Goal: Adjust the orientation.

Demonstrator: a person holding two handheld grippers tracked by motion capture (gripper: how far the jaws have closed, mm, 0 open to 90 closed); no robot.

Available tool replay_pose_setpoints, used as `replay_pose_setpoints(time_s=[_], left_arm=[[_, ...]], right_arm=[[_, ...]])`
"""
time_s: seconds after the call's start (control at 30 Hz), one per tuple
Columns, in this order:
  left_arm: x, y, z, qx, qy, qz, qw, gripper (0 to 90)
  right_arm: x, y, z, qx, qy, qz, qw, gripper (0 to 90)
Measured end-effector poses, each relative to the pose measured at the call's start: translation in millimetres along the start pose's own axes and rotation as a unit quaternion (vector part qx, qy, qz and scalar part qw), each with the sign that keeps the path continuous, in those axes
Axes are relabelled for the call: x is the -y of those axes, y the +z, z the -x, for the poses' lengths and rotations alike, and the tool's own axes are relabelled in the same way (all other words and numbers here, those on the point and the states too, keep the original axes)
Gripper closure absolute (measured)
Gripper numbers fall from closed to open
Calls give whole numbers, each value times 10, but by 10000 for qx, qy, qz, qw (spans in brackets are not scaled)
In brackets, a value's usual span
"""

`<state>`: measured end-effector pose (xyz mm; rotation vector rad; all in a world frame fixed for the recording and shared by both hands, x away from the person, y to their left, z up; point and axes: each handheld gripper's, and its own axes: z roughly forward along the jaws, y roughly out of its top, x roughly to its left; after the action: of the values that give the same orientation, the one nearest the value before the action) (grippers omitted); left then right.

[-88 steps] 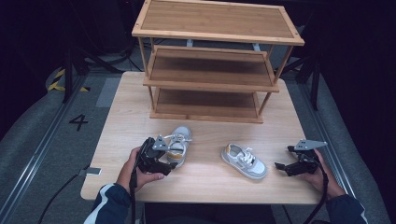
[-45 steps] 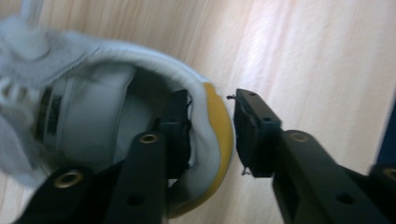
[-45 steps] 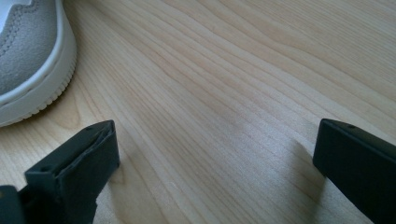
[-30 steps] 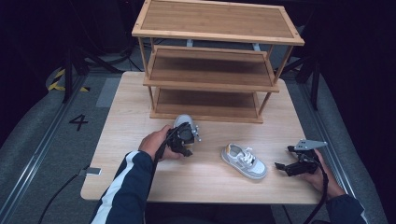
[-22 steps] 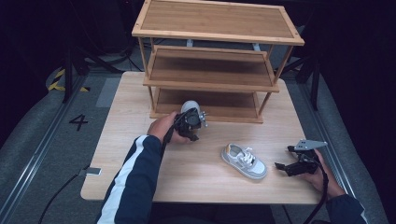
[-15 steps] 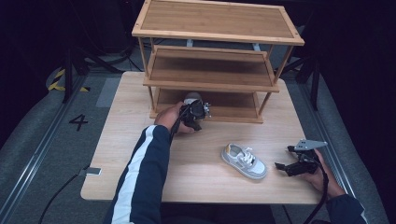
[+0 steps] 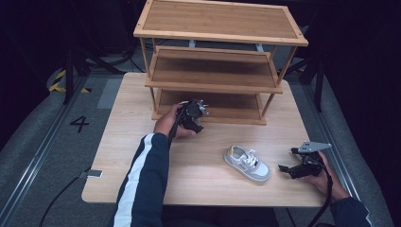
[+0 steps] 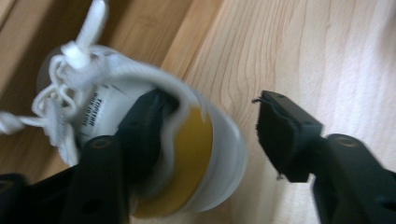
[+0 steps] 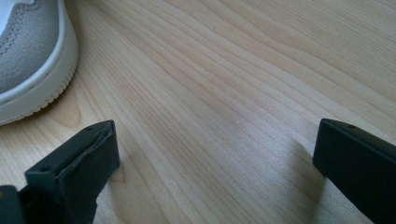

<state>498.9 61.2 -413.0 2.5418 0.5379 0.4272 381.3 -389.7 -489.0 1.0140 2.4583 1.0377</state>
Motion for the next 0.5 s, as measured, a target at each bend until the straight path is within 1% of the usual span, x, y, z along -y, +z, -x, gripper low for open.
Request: replay_pose_setpoints(time_s=[0.03, 0.07, 0.1, 0.13, 0.17, 0.2, 0.23, 0.27, 0.3, 0.33, 0.37, 0.4, 0.43, 0.47, 0.5], left_arm=[[43, -47, -2, -68, -165, 177, 9997, 319], [118, -117, 16, -186, -488, 447, 9976, 300], [118, -117, 16, -186, -488, 447, 9976, 296], [204, -191, 42, -304, -651, 620, 9955, 281], [246, -206, 55, -345, -747, 741, 9938, 257], [246, -206, 55, -345, -747, 741, 9938, 234], [332, -222, 75, -363, -911, 745, 9924, 229], [377, -221, 77, -388, -923, 678, 9927, 232], [377, -221, 77, -388, -923, 678, 9927, 231], [415, -201, 75, -449, -944, 653, 9924, 231], [460, -177, 52, -508, -1053, 619, 9912, 227], [488, -167, 23, -445, -1142, 619, 9905, 226], [524, -139, -11, -362, -1346, 712, 9877, 226], [564, -92, -56, -210, -1549, 783, 9846, 225], [580, -38, -76, -160, -1531, 755, 9852, 218]], right_arm=[[0, 0, 0, -1, 2, 0, 10000, 7], [0, 0, 1, 0, -2, 2, 10000, 7], [0, 0, 0, -1, 1, 0, 10000, 7], [0, 0, 0, -1, 1, 0, 10000, 7], [0, 0, 0, -1, 1, -1, 10000, 7], [0, 0, 0, -1, 1, -1, 10000, 7], [0, -1, -1, 4, 2, -3, 10000, 7], [1, -2, -2, 8, 5, -4, 10000, 7], [1, -2, -2, 8, 5, -4, 10000, 7], [1, -1, -2, 7, 6, -2, 10000, 7], [0, -2, -1, 6, 5, -4, 10000, 7], [0, -2, -2, 8, 5, -4, 10000, 7], [1, -2, -2, 11, 5, -4, 10000, 7], [1, -2, -2, 11, 5, -2, 10000, 7], [0, -2, -2, 10, 5, -4, 10000, 7]])
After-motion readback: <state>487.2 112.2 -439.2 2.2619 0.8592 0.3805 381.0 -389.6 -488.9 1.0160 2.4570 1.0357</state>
